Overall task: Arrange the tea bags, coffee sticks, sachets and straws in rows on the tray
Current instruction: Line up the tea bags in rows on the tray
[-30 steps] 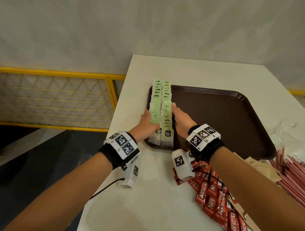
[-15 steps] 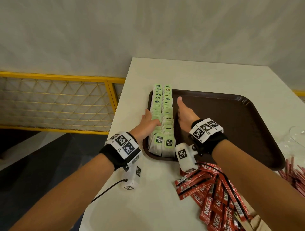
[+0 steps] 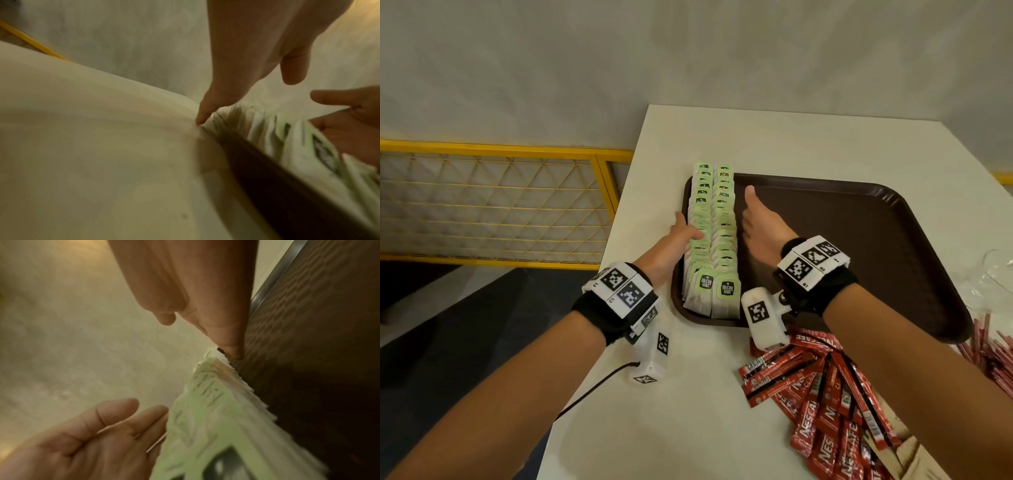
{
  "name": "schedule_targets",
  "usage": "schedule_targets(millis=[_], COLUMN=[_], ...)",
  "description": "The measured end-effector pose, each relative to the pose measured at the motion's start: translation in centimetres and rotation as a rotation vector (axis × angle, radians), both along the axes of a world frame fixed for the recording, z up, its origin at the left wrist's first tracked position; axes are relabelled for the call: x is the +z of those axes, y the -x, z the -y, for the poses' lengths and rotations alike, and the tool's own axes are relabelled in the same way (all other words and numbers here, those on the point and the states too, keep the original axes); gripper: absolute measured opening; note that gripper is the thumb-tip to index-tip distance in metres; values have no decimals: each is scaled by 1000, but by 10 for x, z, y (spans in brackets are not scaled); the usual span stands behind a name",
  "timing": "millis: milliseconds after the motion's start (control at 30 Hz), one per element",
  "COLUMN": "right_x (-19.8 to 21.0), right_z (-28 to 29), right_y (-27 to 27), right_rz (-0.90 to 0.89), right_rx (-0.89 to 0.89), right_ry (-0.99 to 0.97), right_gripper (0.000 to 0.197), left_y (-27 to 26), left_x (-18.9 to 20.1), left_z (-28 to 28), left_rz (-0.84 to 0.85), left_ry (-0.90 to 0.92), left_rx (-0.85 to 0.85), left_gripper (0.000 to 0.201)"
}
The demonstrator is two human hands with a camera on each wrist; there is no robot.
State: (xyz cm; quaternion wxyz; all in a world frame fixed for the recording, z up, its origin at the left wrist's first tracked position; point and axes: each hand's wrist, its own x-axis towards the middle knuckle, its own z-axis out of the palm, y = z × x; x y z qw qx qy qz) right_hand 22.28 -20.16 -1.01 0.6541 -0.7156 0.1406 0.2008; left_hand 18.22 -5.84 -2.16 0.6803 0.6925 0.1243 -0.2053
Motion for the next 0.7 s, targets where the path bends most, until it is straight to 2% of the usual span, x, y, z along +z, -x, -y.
schedule_targets(millis=[167,233,367,467,533,567,633,700], right_x=[14,13,-9,-15,-15,-15,-16,-20], right_z=[5,4,5,-2,-3,-3,-2,3], right_y=[50,64,82,90,91,91,91,91], right_rz=[-4,-16,-60,-50,-25,-31,-24,95], right_rx=[60,74,70,92,102,76,24,92], right_ry=[38,46,-11,5,-33,-58,-70,152], right_gripper=[64,59,59,76,82,77,71,69], left_y=[24,34,50,56,59,60,61,61], left_x=[3,2,-7,-10,-7,-5,-4,-4], left_z=[-3,-2,1,1,5,6,2,-4], left_rz=[18,28,30,44,84,121,253,399], left_ry=[247,292,337,377,266,146,-206,-481], left_rx=[145,170,108,41,11,-4,-58,-132], left_gripper=[67,65,61,63,61,65,74,70])
